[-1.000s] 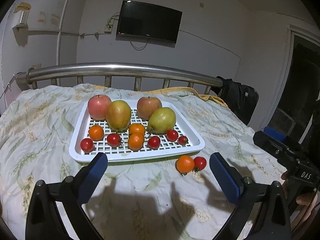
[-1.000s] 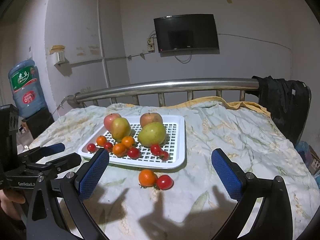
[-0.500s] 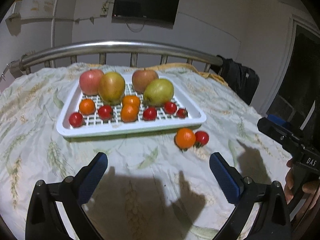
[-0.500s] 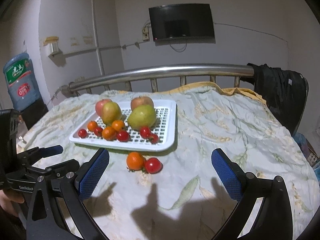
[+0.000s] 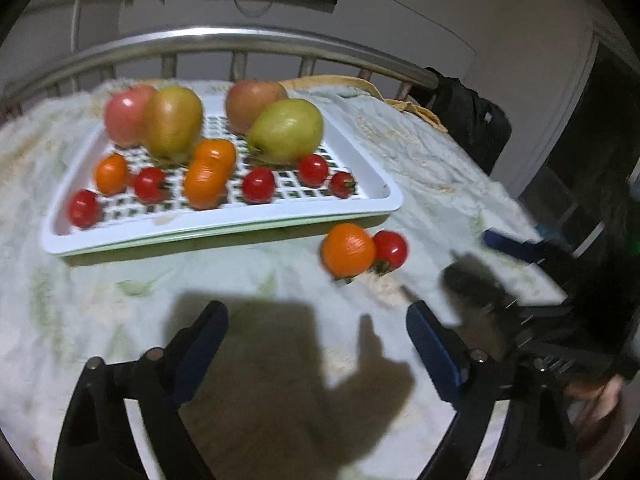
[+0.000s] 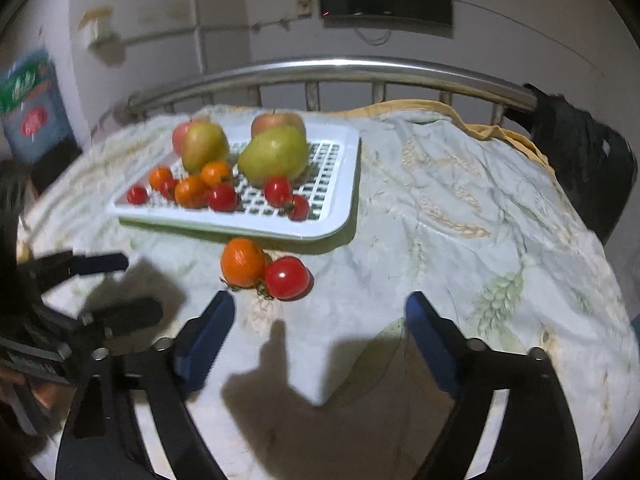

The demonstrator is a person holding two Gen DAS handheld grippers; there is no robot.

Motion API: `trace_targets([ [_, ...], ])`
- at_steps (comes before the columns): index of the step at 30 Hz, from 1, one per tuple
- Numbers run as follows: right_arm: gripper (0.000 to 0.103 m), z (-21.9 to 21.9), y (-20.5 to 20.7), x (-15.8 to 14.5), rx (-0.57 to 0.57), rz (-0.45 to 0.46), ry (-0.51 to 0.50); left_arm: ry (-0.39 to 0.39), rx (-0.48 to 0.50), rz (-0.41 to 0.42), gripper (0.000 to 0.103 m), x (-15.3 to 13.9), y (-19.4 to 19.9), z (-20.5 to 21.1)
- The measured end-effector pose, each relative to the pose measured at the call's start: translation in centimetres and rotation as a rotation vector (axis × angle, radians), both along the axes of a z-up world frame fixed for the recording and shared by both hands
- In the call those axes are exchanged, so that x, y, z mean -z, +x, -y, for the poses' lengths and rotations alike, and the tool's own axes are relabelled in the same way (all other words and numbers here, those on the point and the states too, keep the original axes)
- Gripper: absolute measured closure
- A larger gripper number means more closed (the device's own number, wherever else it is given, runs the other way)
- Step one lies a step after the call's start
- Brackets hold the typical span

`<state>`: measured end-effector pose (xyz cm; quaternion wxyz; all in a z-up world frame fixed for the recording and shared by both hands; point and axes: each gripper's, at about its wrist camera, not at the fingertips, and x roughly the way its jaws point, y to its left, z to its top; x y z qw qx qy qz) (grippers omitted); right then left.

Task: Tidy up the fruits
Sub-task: 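Grasp the mandarin with the left gripper while the right gripper grasps the red tomato, then lift and hold the mandarin and red tomato above the sheet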

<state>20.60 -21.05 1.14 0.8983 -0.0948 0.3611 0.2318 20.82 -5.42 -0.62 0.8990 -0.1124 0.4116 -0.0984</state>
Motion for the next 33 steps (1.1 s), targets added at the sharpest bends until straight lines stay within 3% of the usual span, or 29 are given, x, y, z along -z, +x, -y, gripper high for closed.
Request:
trace_targets([
  [7,0.047,-1.4,1.4,1.9,-0.116,-0.025,-0.084,-0.086,0.029,-0.052,0.024,0.8,2.7,1.0],
  [14,0.055,-3.5,2.5,2.8,-0.181,-0.027,-0.1,-0.146,0.014,-0.091,0.035,2.0,4.9,1.3],
  [17,0.063,-4.0,3.2,3.1,-0.19,-0.043,-0.099,-0.185,0.01,-0.113,0.046,2.7,5.8,1.2],
  [19,0.065,-4.2,3.3,3.3,-0.195,-0.05,-0.101,-0.212,0.0,-0.12,0.062,3.0,6.1,0.9],
  [27,0.066,-3.6,1.9,3.0,-0.19,-0.066,-0.063,-0.217,0.013,-0.112,0.062,2.7,4.2,-0.2],
  [33,0.066,-2.5,-0.7,1.7,-0.177,-0.045,-0.014,-0.168,-0.012,-0.044,0.062,1.0,0.4,-1.6],
])
